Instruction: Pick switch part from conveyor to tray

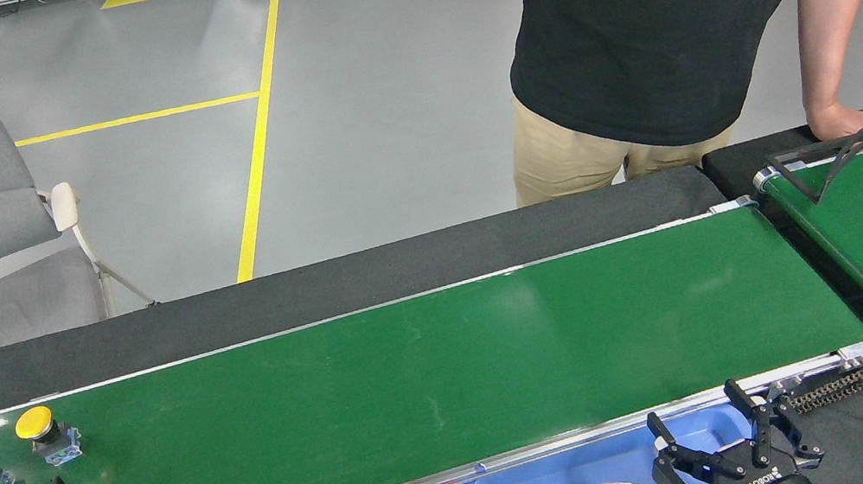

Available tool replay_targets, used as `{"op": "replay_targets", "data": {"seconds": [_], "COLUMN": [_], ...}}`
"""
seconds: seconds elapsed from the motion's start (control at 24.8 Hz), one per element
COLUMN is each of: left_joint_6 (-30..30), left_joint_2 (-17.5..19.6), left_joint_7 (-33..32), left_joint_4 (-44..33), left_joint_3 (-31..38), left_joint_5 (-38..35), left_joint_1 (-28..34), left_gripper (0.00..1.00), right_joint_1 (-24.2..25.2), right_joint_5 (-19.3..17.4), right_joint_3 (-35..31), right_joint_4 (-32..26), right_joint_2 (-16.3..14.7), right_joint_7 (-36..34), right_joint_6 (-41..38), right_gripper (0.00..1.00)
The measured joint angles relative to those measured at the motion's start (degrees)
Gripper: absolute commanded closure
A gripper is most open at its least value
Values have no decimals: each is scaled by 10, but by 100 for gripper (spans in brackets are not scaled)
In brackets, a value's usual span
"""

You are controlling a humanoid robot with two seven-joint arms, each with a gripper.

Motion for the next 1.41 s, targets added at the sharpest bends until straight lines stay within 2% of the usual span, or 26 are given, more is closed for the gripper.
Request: {"op": "replay_targets", "data": {"seconds": [0.16, 0.36, 0.48, 0.64, 0.73, 0.81, 0.85, 0.93, 1.01, 1.17, 1.25, 1.37, 1.41], "left_joint_6": [3, 36, 87, 191, 225, 240, 243, 246, 242, 226, 216, 158, 125], "left_joint_2": [2, 27, 43, 69, 74, 76, 76, 76, 78, 80, 77, 64, 59], "left_joint_7": [0, 0, 22, 77, 100, 118, 124, 133, 135, 140, 144, 147, 144], "left_joint_4": [72, 153, 217, 323, 360, 378, 381, 385, 386, 378, 349, 215, 157], "left_joint_3": [-11, -25, -52, -118, -134, -137, -137, -137, -137, -141, -145, -156, -159], "left_joint_5": [0, 0, 0, 0, 0, 2, 3, 20, 52, 75, 75, 80, 80], "left_joint_1": [-47, -97, -137, -191, -210, -216, -216, -216, -216, -210, -193, -121, -88], "left_gripper": [1, 3, 6, 13, 30, 55, 65, 76, 82, 86, 86, 83, 77], "right_joint_1": [-2, -16, -20, -36, -40, -43, -43, -43, -43, -43, -41, -41, -40], "right_joint_5": [0, 0, 0, 1, 1, 1, 1, 1, 1, 1, 1, 1, 1], "right_joint_3": [2, 4, 17, 34, 42, 43, 43, 43, 43, 43, 43, 43, 41], "right_joint_4": [0, 0, 2, 6, 8, 10, 12, 14, 14, 15, 15, 15, 15], "right_joint_2": [0, 0, 0, 0, -1, 0, 0, -1, -1, 0, -1, 0, 0], "right_joint_7": [-1, 0, 0, 1, 1, 1, 1, 1, 1, 1, 1, 1, 1], "right_joint_6": [0, 1, 1, 2, 2, 3, 3, 3, 3, 4, 4, 5, 6], "right_gripper": [1, 1, 1, 1, 1, 1, 1, 1, 1, 1, 1, 1, 1]}}
